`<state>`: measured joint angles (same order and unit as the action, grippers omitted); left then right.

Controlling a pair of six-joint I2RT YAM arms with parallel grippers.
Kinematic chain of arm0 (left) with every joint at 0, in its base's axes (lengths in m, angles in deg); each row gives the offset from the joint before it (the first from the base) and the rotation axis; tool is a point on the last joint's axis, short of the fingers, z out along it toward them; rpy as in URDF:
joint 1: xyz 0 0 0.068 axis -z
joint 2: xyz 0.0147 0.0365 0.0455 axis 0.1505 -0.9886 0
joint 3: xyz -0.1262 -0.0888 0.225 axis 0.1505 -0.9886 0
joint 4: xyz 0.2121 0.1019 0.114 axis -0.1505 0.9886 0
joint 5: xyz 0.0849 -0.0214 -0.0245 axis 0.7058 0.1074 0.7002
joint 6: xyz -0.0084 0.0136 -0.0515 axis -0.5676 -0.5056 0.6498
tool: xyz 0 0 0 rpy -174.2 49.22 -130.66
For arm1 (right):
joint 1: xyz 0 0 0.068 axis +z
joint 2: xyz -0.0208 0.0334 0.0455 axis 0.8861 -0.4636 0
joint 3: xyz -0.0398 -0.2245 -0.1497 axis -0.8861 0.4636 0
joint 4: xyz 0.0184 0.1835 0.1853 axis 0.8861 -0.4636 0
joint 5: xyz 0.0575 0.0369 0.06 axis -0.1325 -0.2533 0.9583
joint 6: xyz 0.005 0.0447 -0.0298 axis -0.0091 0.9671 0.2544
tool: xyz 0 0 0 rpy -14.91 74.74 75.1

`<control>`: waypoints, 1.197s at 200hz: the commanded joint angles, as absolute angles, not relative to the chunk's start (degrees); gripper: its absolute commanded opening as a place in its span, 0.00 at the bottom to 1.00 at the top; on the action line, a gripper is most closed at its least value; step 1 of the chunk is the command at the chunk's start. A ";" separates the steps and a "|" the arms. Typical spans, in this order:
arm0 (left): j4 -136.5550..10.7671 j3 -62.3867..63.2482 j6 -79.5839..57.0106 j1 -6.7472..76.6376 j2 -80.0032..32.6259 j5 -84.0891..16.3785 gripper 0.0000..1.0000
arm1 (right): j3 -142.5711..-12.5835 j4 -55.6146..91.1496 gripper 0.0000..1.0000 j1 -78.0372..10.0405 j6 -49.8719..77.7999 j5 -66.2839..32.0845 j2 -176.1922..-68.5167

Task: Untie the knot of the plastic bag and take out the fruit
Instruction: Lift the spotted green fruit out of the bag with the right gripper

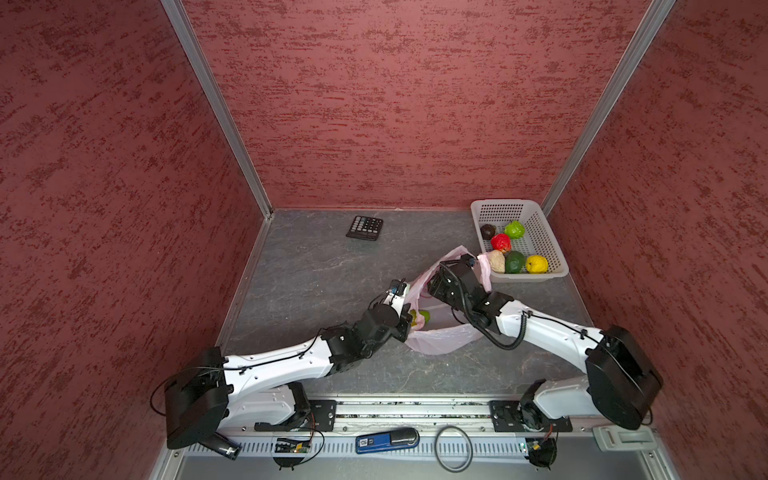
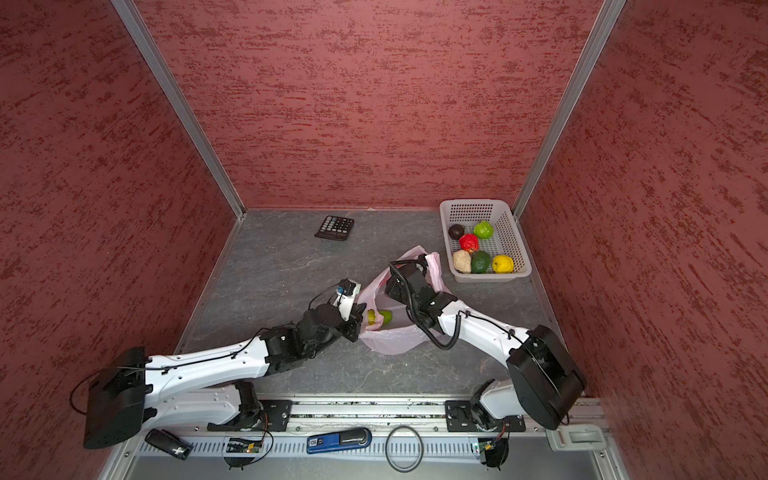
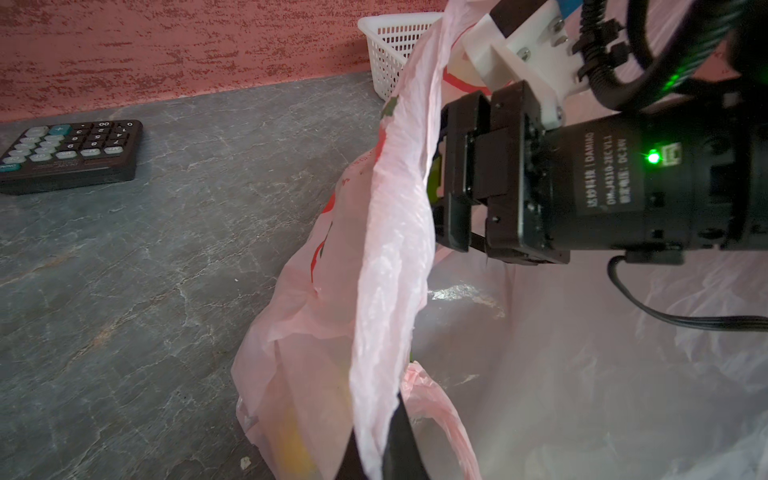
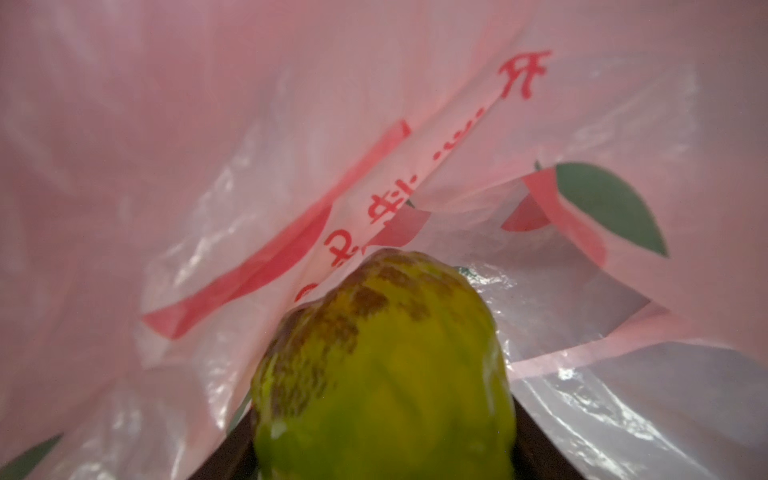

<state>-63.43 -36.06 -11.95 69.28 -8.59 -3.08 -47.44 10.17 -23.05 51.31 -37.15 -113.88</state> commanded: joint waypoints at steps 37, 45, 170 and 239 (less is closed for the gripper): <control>-65.09 -36.69 -13.04 67.04 -6.85 -1.36 0.00 | -51.55 3.26 0.37 -18.01 51.37 -36.01 -110.73; -65.02 -36.67 -13.13 66.78 -6.69 -1.37 0.00 | -52.27 2.19 0.37 -17.09 51.22 -36.44 -110.38; -64.15 -37.08 -13.13 65.41 -5.62 -0.66 0.00 | -65.32 -18.44 0.37 -10.44 51.38 -39.95 -103.17; -63.83 -37.37 -13.13 65.42 -5.53 -0.97 0.00 | -79.58 -25.27 0.38 -12.94 46.46 -43.51 -103.17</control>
<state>-63.60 -36.83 -12.34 65.69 -6.43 -1.44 -75.66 -21.74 -11.16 49.04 -40.56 -103.59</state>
